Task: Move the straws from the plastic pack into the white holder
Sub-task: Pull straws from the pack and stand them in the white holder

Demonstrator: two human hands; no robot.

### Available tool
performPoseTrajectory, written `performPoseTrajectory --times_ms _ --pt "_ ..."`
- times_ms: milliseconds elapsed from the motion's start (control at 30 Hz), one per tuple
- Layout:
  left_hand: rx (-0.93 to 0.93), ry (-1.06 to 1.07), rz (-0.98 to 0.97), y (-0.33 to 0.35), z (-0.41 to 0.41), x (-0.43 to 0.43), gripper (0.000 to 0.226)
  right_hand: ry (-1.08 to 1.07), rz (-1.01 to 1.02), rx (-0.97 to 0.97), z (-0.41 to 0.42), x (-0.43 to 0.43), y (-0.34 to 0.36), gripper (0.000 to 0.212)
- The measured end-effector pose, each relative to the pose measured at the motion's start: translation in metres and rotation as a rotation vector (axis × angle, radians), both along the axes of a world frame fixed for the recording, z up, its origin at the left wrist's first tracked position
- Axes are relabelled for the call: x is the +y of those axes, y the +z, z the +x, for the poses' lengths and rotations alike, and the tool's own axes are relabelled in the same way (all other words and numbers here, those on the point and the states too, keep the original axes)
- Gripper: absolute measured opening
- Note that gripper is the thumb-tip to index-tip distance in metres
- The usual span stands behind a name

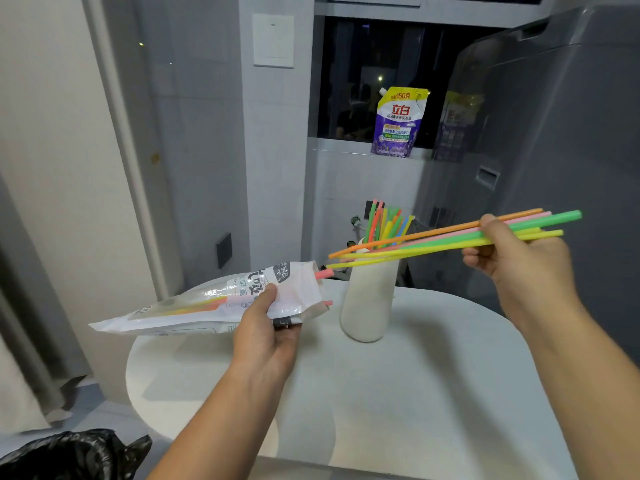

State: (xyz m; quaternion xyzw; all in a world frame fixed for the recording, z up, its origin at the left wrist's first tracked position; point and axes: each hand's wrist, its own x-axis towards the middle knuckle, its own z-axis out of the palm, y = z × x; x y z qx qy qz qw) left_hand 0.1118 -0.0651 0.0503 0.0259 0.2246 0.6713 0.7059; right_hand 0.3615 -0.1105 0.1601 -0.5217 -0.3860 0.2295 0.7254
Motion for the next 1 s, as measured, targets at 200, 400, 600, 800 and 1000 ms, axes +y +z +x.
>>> performPoseTrajectory --times_ms 200,400,600,800,1000 --pt "0.017 -0.034 0.002 -0.007 0.009 0.001 0.041 -0.138 0.073 -0.16 0.0 -0.003 0.025 0.02" --pt "0.038 -0.067 0.011 -0.008 0.016 -0.002 0.044 -0.213 0.06 -0.31 0.002 0.003 0.045 0.022" --pt "0.032 -0.081 0.002 -0.001 0.019 -0.012 0.042 -0.251 0.016 -0.419 0.003 0.011 0.053 0.024" --pt "0.05 -0.058 -0.028 0.005 0.022 -0.019 0.042 -0.24 -0.055 -0.578 -0.001 0.017 0.061 0.029" --pt "0.039 -0.042 -0.037 0.009 0.023 -0.021 0.043 -0.167 -0.113 -0.626 -0.003 0.032 0.063 0.027"
